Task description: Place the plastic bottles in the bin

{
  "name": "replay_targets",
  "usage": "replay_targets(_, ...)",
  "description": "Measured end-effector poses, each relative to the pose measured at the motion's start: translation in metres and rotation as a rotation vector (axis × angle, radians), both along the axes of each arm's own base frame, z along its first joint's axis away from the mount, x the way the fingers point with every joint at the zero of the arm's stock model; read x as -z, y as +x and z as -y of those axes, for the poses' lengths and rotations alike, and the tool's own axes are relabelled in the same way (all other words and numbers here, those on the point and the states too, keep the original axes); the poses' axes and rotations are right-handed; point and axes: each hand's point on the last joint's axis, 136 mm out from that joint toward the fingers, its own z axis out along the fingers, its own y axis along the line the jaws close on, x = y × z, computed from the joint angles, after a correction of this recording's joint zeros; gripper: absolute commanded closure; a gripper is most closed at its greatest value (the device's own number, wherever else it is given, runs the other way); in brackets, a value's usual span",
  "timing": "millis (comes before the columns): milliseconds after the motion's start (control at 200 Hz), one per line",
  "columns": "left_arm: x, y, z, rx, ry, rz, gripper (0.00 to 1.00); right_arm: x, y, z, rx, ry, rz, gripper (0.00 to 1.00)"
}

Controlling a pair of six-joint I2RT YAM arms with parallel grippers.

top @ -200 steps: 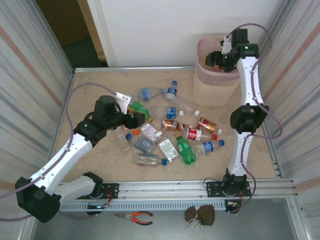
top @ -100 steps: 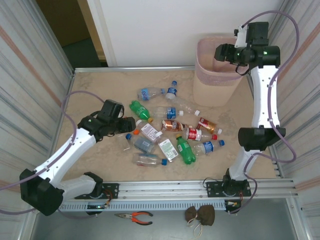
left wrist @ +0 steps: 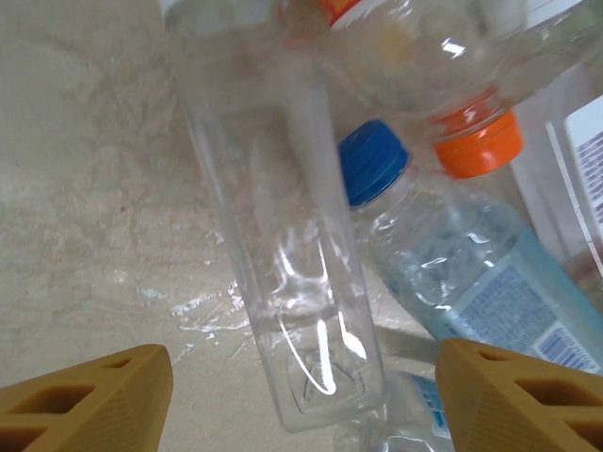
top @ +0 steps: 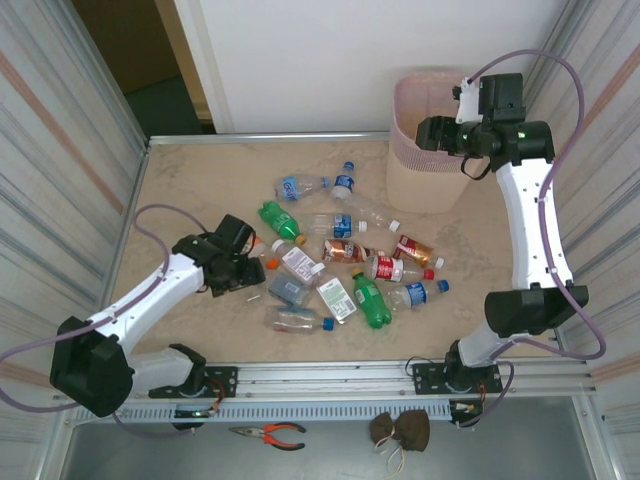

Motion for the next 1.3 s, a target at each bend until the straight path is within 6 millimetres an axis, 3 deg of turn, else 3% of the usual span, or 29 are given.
replay_targets(261, 0.03, -0.015, 0.004, -0.05, -0.041, -0.082, 0.28, 0.0, -0.004, 0.0, 0.008, 0.012, 0.011, 0.28)
replay_targets(782, 0.048, -0.017, 0.003, -0.055, -0.026, -0.122, 0.55, 0.009, -0.004, -0.003, 0.0, 0.013, 0.003, 0.29)
replay_targets(1087, 0.042, -0.02, -0.005, -0.058, 0.003, -0.102, 0.6, 0.012, -0.014, -0.008, -0.015, 0.013, 0.002, 0.3)
replay_targets(1298, 0.015, -0.021, -0.011, -0.018, 0.002, -0.02, 0.6, 0.019, -0.022, -0.019, -0.039, 0.018, -0.012, 0.3)
